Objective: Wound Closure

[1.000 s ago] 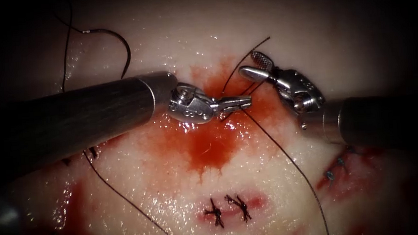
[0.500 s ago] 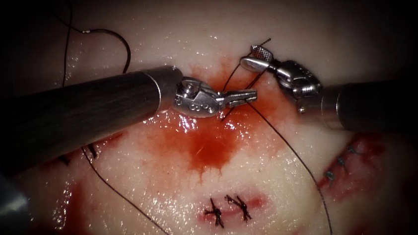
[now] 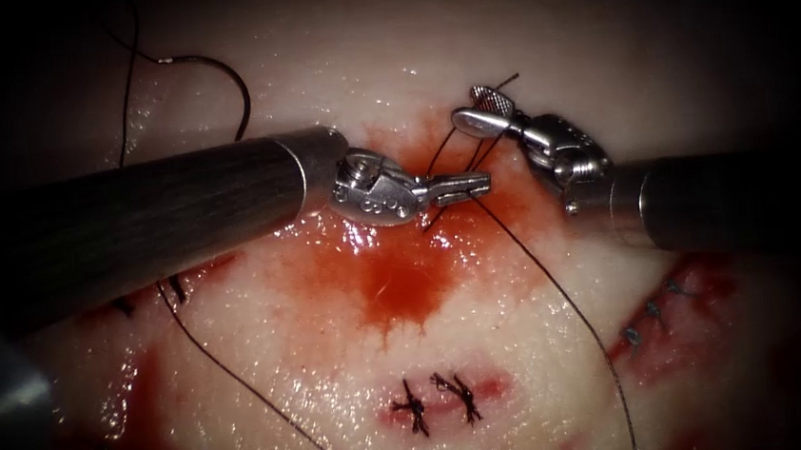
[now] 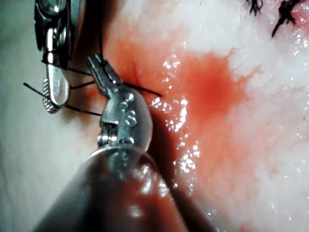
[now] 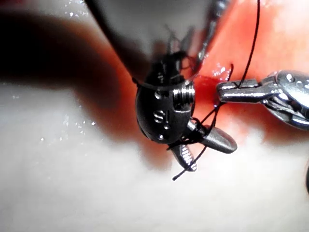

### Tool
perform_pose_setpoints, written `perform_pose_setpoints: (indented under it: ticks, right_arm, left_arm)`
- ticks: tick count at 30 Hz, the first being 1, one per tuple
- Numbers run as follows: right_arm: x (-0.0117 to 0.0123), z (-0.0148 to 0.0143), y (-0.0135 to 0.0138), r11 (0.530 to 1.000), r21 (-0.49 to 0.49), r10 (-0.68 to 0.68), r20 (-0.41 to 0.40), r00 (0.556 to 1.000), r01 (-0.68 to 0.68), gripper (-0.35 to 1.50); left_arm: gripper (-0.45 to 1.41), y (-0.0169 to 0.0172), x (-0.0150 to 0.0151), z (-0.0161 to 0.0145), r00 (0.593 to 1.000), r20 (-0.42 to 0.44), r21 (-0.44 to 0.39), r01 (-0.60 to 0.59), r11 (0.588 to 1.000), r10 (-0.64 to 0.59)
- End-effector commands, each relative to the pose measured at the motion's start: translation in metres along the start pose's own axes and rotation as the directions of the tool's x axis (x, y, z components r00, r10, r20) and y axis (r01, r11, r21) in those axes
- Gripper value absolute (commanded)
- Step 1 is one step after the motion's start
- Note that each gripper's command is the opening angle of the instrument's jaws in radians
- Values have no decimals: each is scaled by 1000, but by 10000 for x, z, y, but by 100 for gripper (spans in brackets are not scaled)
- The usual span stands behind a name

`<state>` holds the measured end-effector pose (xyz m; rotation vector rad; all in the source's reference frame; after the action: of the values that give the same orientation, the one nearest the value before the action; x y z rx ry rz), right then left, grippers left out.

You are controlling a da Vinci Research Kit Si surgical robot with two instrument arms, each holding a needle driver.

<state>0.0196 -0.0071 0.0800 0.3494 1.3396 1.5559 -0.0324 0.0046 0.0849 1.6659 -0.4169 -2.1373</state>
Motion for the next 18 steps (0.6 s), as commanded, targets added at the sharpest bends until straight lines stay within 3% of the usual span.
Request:
perform_pose_setpoints:
  ticks: [1,2,4,11,18]
  right_arm:
    - [-8,8,-2,1000,2,-10,2,1000,10,98]
    - [-8,8,-2,1000,1,-17,1,1000,17,78]
    - [-12,6,-2,996,-64,-67,4,998,68,-35]
    - [-15,4,-7,987,-84,-137,-5,991,136,-35]
    - [-28,11,-27,943,-34,-331,1,944,331,-35]
  left_arm:
    - [-45,1,-5,7,1000,0,1,-2,1000,2]
    - [-45,2,-5,7,1000,-1,3,-3,1000,3]
    - [-45,3,-4,6,1000,-2,3,-4,1000,4]
    - [-45,9,3,-11,1000,-11,-5,-7,1000,7]
    - [-45,13,12,-43,1000,-21,-24,-1,1000,1]
